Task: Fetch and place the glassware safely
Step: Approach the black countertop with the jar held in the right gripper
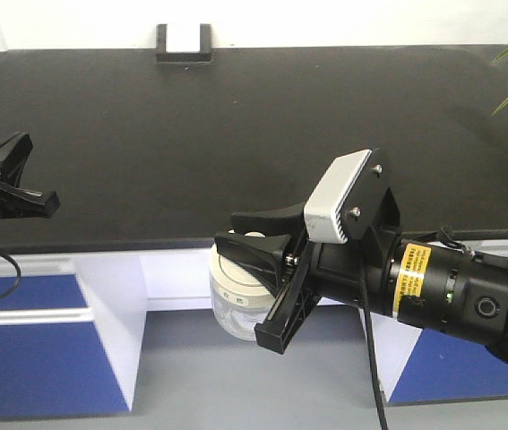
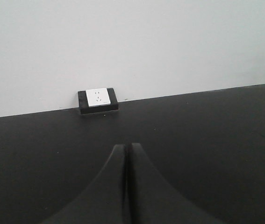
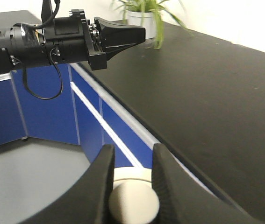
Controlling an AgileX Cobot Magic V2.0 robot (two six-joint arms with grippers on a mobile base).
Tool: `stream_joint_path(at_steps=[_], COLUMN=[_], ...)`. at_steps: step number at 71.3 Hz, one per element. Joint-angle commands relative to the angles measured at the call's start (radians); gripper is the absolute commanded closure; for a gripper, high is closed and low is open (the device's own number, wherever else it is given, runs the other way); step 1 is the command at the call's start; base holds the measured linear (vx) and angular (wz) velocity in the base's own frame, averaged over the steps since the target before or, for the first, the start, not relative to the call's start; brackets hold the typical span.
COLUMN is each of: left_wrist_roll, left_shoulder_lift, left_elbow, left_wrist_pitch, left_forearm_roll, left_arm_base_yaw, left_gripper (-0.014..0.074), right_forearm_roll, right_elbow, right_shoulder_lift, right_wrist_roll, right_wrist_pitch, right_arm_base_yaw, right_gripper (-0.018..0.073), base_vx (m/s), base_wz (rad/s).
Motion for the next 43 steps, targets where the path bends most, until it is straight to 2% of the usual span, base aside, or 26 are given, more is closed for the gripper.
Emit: stream_joint_path(at_steps=[1, 43], left_wrist_roll=[-0.003, -0.003], left_shoulder_lift=[-0.027, -0.027], left_elbow=[-0.020, -0.020], left_wrist_pitch=[-0.071, -0.071], left_forearm_roll=[-0.018, -0.018], left_arm_base_yaw=[-0.001, -0.001], left_gripper=[0.0594, 0.0594], right_forearm_roll=[0.040, 0.040], right_elbow=[-0.030, -0.030], right_shoulder_lift=[-0.032, -0.032], right_wrist_roll=[-0.009, -0.009], right_wrist_pitch=[-0.068, -0.068], right_arm_base_yaw=[-0.001, -0.001], right_gripper=[0.0559, 0.0559], base_vx=[0.21, 0.24], base_wz=[-0.21, 0.00])
